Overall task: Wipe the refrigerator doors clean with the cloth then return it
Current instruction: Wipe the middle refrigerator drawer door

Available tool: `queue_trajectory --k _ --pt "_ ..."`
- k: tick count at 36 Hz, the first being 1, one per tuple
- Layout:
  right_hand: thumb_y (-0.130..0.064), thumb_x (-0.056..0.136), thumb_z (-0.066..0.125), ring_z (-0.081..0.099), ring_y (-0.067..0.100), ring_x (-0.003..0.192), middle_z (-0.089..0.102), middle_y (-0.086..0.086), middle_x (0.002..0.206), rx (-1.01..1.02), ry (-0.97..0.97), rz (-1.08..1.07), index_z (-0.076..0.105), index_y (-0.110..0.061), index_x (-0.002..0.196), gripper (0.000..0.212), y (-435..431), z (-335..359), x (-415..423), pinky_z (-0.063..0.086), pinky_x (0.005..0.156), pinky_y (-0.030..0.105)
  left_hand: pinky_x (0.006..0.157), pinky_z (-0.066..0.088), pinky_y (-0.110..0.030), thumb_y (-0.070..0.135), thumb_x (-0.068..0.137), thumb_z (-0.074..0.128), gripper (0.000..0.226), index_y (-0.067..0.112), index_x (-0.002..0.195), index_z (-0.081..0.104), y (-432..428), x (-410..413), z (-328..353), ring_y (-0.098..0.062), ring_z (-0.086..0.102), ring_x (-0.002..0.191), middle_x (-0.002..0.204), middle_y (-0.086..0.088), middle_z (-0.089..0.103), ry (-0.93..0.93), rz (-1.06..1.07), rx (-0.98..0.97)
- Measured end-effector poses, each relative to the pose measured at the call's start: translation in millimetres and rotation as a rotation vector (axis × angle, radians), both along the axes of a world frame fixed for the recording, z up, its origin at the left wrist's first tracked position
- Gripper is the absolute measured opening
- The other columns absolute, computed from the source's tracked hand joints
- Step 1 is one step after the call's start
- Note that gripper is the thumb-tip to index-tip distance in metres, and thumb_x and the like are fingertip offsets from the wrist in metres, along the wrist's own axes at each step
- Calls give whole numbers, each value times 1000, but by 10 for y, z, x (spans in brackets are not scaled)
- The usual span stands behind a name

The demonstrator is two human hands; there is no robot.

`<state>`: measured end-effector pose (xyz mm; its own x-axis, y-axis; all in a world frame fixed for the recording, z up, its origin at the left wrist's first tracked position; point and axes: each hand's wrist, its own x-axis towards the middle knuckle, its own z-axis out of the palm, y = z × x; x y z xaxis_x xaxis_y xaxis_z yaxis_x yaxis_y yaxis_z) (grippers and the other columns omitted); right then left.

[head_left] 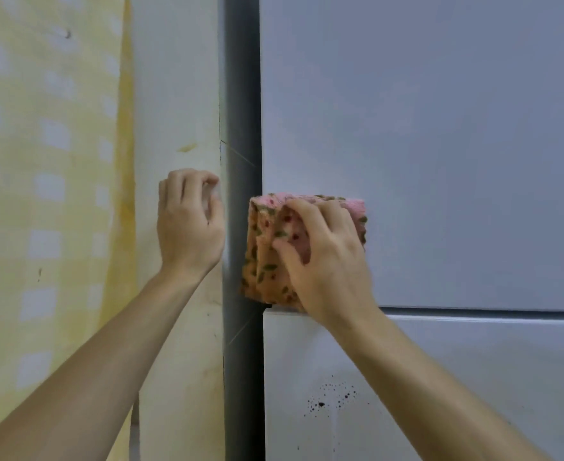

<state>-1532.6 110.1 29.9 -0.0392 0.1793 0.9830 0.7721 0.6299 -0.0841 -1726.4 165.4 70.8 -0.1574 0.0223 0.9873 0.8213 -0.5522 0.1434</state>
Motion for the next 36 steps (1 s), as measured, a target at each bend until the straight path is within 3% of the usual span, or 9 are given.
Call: queue_trajectory --k 3,6,8,11,19,23,28,31,36 --pt "-21 90 77 53 27 111 63 8 121 148 -8 -174 63 -12 132 45 101 -54 -134 46 94 39 101 33 -34 12 99 56 22 4 120 57 127 33 -47 -32 44 120 128 -17 52 7 39 46" --pt "-21 98 64 48 35 132 57 16 137 218 -21 -249 58 -14 145 48 208 -173 -210 38 115 48 103 33 -41 14 100 52 25 8 124 51 233 79 -102 -31 39 125 134 -17 50 -5 65 90" --pt "-32 103 54 31 40 151 39 21 159 165 -94 -292 38 -25 162 62 272 -254 -256 17 129 53 104 33 -44 15 100 51 26 9 125 50 286 84 -117 -31 39 126 135 -16 49 -13 79 117" --pt "-62 103 42 1 36 162 6 19 174 59 -142 -389 15 -33 168 76 343 -246 -320 -4 131 53 101 35 -45 17 100 51 26 8 125 51 329 59 -122 -31 40 124 134 -18 51 7 116 168" --pt "-64 105 31 0 40 161 6 12 176 147 -146 -565 17 -42 166 66 445 675 -264 -1 124 71 99 33 -41 15 96 53 28 3 121 56 256 24 -70 -29 37 123 131 -21 53 24 107 129" --pt "-58 107 23 -3 41 161 2 11 176 114 -128 -583 11 -41 166 63 445 912 -300 0 124 70 99 32 -39 16 91 53 28 5 116 56 204 28 29 -28 39 122 128 -17 53 13 63 120" --pt "-48 112 17 -3 36 162 1 9 176 118 -157 -580 6 -31 168 60 432 513 -249 -1 127 64 120 18 -34 18 92 49 43 8 134 53 199 41 75 -28 32 143 151 -13 46 54 38 78" --pt "-48 112 20 -3 36 162 2 10 176 121 -203 -556 8 -29 168 61 394 -10 -157 2 127 65 124 9 -28 21 96 48 48 12 143 47 204 37 56 -28 29 151 161 -11 40 80 28 60" --pt "-55 107 40 1 34 162 7 7 176 93 -284 -545 15 -39 167 67 336 -572 125 3 127 65 127 13 -52 30 96 47 60 15 153 42 208 5 -20 -26 22 158 169 -7 31 112 43 4"
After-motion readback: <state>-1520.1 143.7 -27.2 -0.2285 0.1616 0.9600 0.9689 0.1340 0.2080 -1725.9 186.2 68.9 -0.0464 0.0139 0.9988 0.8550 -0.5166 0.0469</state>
